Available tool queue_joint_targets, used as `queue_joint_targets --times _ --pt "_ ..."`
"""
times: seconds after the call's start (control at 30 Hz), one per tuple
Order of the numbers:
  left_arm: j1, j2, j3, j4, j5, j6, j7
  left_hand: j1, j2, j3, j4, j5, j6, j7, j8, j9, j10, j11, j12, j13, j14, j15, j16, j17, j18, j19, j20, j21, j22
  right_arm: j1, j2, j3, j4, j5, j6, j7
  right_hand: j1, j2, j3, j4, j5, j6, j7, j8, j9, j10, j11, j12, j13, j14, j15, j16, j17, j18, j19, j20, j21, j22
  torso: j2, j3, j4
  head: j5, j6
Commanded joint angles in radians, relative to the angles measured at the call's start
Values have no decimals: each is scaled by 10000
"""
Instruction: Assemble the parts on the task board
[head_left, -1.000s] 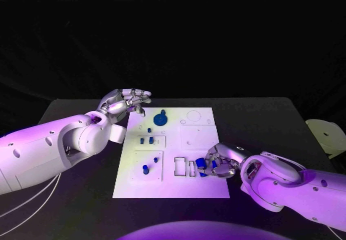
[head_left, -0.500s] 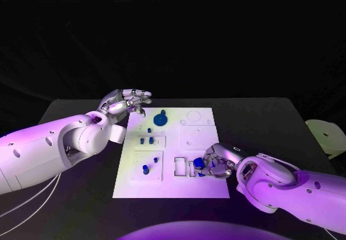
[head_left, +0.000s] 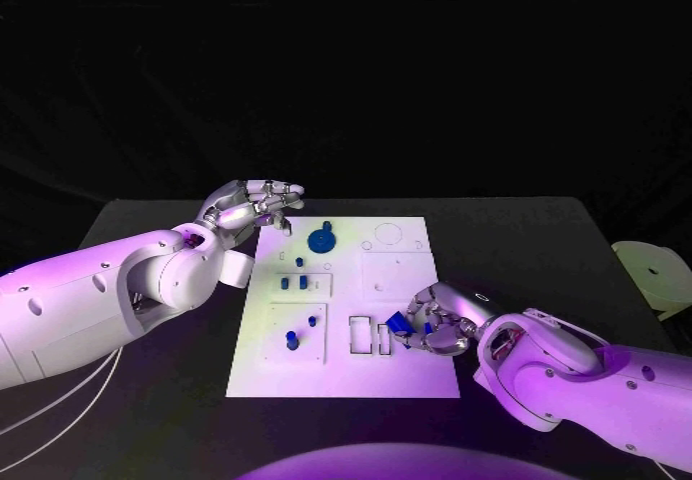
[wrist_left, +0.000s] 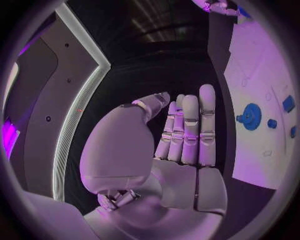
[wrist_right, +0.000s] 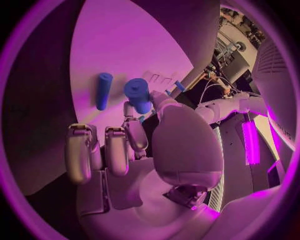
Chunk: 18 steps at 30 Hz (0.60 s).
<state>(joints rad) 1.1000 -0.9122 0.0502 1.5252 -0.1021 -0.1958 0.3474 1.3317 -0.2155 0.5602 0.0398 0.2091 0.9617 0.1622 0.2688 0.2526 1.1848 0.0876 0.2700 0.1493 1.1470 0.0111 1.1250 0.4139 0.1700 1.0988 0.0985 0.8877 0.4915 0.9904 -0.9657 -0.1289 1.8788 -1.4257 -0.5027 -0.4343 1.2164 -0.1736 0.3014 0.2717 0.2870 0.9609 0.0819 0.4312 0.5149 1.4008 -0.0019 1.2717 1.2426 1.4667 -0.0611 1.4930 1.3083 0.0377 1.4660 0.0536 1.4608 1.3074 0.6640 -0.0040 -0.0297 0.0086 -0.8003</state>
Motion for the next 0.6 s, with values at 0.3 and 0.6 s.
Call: queue_joint_targets --times 0.3,0.6 --pt "2 53 4 21 -22 237 38 -57 73 -70 -5 -1 -31 57 -59 18 -53 17 -70 10 -64 38 39 12 136 -28 77 -63 -15 169 236 18 173 712 -271 297 280 365 92 22 144 180 -119 115 141 40 -44 -22 8 615 -78 46 233 -93 419 -103 43 1988 10 -8 5 52 17" --pt "2 79 4 30 -27 258 40 -57 73 -70 -5 -1 -31 57 -59 18 -53 17 -70 10 -64 38 39 12 136 -28 77 -63 -15 140 849 15 -158 1147 440 419 -39 494 82 193 242 170 -90 122 172 45 -18 -66 4 612 -62 45 228 -84 398 -101 3 1974 19 5 9 82 31"
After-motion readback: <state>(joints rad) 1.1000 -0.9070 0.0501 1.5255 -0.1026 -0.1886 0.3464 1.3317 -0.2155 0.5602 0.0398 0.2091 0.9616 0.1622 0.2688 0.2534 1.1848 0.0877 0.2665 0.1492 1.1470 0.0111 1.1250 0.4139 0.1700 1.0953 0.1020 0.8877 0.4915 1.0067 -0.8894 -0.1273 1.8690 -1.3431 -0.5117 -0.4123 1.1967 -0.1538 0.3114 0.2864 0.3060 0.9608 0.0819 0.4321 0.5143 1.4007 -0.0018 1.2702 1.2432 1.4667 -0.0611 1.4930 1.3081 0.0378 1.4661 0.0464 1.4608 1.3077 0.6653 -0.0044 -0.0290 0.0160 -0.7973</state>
